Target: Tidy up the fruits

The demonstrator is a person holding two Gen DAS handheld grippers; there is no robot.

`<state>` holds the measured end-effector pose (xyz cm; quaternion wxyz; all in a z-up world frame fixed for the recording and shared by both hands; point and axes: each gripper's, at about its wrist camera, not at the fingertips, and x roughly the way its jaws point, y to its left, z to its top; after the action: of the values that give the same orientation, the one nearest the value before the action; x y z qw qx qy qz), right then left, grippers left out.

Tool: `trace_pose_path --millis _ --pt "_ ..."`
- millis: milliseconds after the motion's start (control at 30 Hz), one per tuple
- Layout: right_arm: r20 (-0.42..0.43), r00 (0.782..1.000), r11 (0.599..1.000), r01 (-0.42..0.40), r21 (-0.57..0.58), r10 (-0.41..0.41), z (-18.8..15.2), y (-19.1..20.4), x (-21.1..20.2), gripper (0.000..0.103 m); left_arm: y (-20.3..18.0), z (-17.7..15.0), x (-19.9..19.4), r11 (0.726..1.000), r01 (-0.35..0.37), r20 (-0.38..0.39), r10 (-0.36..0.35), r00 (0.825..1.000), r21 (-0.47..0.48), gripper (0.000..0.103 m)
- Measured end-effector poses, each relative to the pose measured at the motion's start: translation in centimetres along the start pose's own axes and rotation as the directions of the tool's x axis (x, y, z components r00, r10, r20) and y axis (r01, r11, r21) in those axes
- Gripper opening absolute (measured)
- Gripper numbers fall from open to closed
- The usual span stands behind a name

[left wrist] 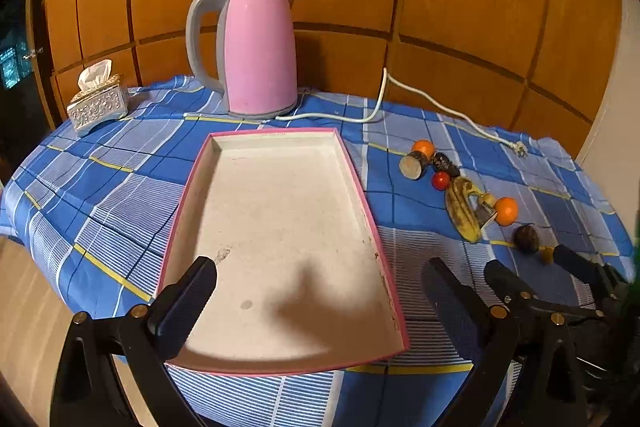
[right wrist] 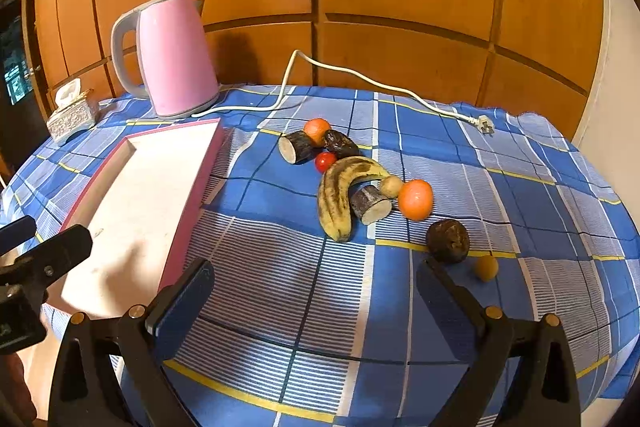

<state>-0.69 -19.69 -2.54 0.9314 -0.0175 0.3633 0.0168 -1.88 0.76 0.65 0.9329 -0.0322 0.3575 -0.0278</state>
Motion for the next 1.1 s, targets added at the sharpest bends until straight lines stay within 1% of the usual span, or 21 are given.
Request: trace_pose_path --millis 133,233,467,733,900,1100 --pt "-0.001 1.0 1.0 -0.004 0.001 0.004 0.0 0.1 -0.1 0.102 0.5 0.0 -0.1 1.0 -0.001 -0.006 0.001 1.0 -0.02 0.103" --pt "0.013 1.0 1.0 -0.007 -0.005 0.007 0.0 0.2 -0.5 0.103 0.5 -0.1 0.0 1.0 -0.002 -0.018 0.002 1.0 -0.02 0.103" --pt "0.011 1.0 1.0 -0.008 -0.001 0.008 0.1 0.1 -0.4 0.103 0.1 0.0 -0.6 1.0 -0.006 0.009 0.006 1.0 0.011 0.103" --pt "0.026 1.0 0.999 -0.016 -0.045 0.018 0.1 1.2 -0.9 0.102 0.5 0.0 -0.7 1.0 -0.006 0.011 0.006 1.0 0.007 0.103" --pt "0.024 1.0 0.999 -0.012 -0.045 0.013 0.1 1.2 -0.9 0.102 0.6 0.0 -0.6 1.0 -0.014 0.001 0.014 1.0 0.005 0.103" --pt "0.014 1.0 0.999 -0.005 -0.032 0.005 -0.1 0.7 -1.0 0.103 0.5 0.4 -1.1 1.0 -0.019 0.018 0.019 1.0 0.009 0.103"
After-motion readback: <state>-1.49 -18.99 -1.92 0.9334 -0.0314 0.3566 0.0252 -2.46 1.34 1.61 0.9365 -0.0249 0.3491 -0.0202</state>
